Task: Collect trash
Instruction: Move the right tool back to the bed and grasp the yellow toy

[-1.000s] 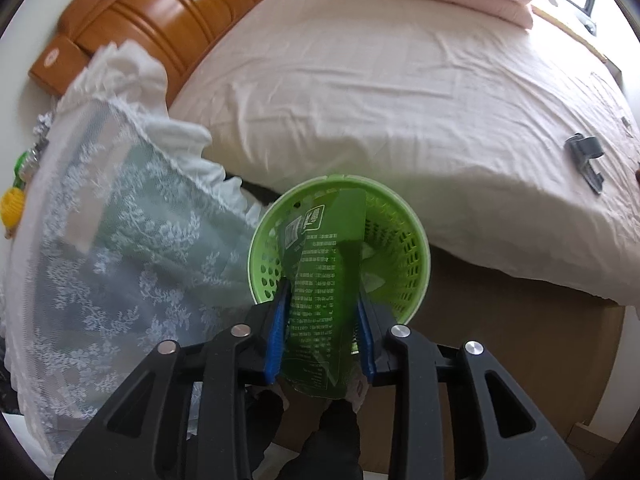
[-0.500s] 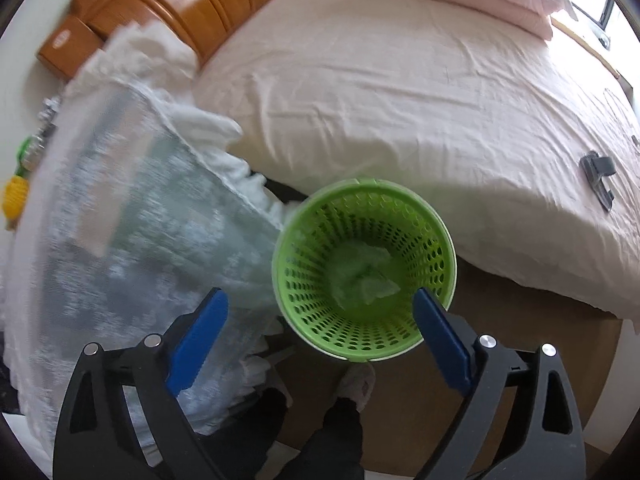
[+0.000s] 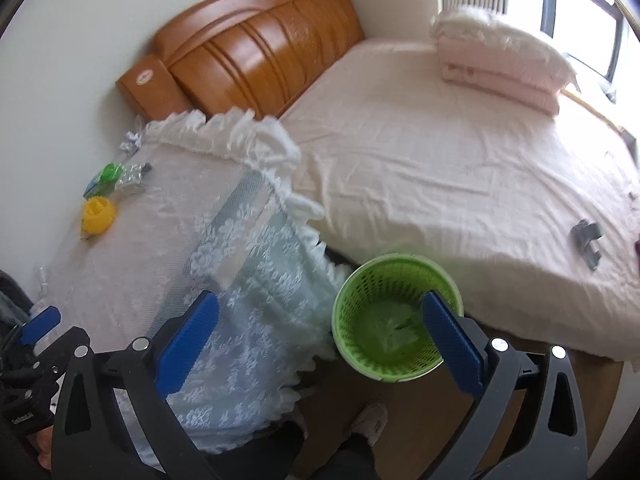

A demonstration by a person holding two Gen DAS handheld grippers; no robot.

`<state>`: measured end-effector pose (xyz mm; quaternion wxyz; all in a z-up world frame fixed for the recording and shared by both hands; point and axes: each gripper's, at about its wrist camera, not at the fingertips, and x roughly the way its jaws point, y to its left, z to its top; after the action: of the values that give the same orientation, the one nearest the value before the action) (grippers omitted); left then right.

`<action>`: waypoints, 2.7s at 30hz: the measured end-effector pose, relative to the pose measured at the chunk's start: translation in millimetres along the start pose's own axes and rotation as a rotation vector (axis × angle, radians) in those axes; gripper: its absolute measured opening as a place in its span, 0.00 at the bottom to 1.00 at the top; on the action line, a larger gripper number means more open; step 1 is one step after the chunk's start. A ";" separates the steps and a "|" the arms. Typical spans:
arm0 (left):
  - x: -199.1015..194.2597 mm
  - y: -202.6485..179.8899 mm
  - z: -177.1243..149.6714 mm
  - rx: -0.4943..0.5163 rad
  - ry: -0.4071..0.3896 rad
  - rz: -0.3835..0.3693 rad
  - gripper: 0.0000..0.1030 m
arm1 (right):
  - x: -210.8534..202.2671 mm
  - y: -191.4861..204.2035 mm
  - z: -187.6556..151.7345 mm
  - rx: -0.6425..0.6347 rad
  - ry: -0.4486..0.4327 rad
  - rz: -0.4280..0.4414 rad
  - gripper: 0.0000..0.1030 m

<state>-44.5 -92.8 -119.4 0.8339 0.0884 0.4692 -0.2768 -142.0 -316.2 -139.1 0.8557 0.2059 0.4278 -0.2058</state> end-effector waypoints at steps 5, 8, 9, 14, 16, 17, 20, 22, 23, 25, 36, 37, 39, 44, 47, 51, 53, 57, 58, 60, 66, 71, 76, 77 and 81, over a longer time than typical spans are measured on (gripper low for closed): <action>4.7 5.8 2.8 -0.019 0.007 -0.010 0.93 | 4.8 4.1 -1.6 -0.015 0.018 -0.004 0.98; 5.6 11.4 6.6 -0.026 0.003 -0.006 0.93 | 8.1 10.0 -0.3 -0.022 0.025 -0.002 0.98; 5.2 13.7 7.2 -0.028 0.000 -0.001 0.93 | 8.3 13.2 -0.2 -0.025 0.025 0.002 0.98; 1.6 43.8 10.8 -0.074 -0.015 0.046 0.93 | 17.0 46.6 5.1 -0.072 0.032 0.056 0.98; -0.1 61.9 9.2 -0.105 -0.018 0.076 0.93 | 21.3 62.3 6.9 -0.095 0.038 0.076 0.98; -1.0 68.1 7.9 -0.117 -0.019 0.084 0.93 | 24.4 73.6 8.2 -0.115 0.044 0.090 0.98; -2.8 95.5 4.7 -0.166 -0.019 0.114 0.93 | 32.1 106.3 11.9 -0.179 0.056 0.123 0.98; -3.2 114.9 3.5 -0.202 -0.020 0.131 0.93 | 36.7 129.9 14.9 -0.223 0.059 0.141 0.98; -3.2 123.7 3.6 -0.220 -0.020 0.138 0.93 | 38.2 138.8 15.6 -0.238 0.060 0.147 0.98; -2.0 143.5 3.5 -0.259 -0.021 0.149 0.93 | 42.1 158.3 18.1 -0.270 0.064 0.160 0.98; 28.6 229.9 18.3 -0.342 -0.006 0.215 0.93 | 73.9 235.2 31.3 -0.394 0.117 0.209 0.98; 32.1 240.9 22.2 -0.351 -0.005 0.226 0.93 | 78.9 245.7 33.6 -0.412 0.122 0.218 0.98; 33.6 258.2 27.1 -0.372 -0.012 0.232 0.93 | 92.1 272.7 40.7 -0.461 0.123 0.244 0.98; 34.0 297.1 30.4 -0.407 -0.014 0.257 0.93 | 134.8 349.4 57.2 -0.585 0.120 0.297 0.98; 34.1 315.4 26.9 -0.432 -0.005 0.259 0.93 | 163.7 390.9 61.5 -0.643 0.117 0.319 0.98; 34.9 331.3 22.5 -0.458 0.007 0.267 0.93 | 195.1 427.6 61.5 -0.692 0.125 0.304 0.97; 35.8 337.2 22.7 -0.468 0.007 0.266 0.93 | 208.7 438.7 59.2 -0.709 0.143 0.291 0.89; 38.6 345.6 24.0 -0.485 0.005 0.260 0.93 | 224.9 442.4 60.0 -0.680 0.195 0.291 0.61; 39.8 346.5 26.0 -0.488 0.004 0.259 0.93 | 225.2 441.7 61.3 -0.668 0.197 0.298 0.54; 41.4 346.4 29.8 -0.488 -0.002 0.251 0.93 | 223.5 436.3 65.6 -0.638 0.207 0.323 0.42; 52.3 338.2 51.2 -0.461 -0.023 0.227 0.93 | 205.4 413.0 73.2 -0.571 0.214 0.360 0.22; 73.5 334.1 74.1 -0.453 -0.032 0.212 0.93 | 174.3 377.8 77.7 -0.514 0.185 0.356 0.22; 112.7 331.1 102.8 -0.426 -0.007 0.217 0.87 | 145.8 334.9 78.1 -0.442 0.171 0.339 0.22; 120.8 331.1 106.7 -0.423 0.004 0.217 0.82 | 140.9 326.3 77.3 -0.432 0.165 0.329 0.22; 151.7 335.3 113.6 -0.442 0.067 0.225 0.62 | 131.1 301.7 73.8 -0.398 0.158 0.300 0.22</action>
<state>283.1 82.2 -221.4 0.8425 -0.0353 0.5330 -0.0699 137.1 -127.6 -152.5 0.8641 0.1099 0.4903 0.0286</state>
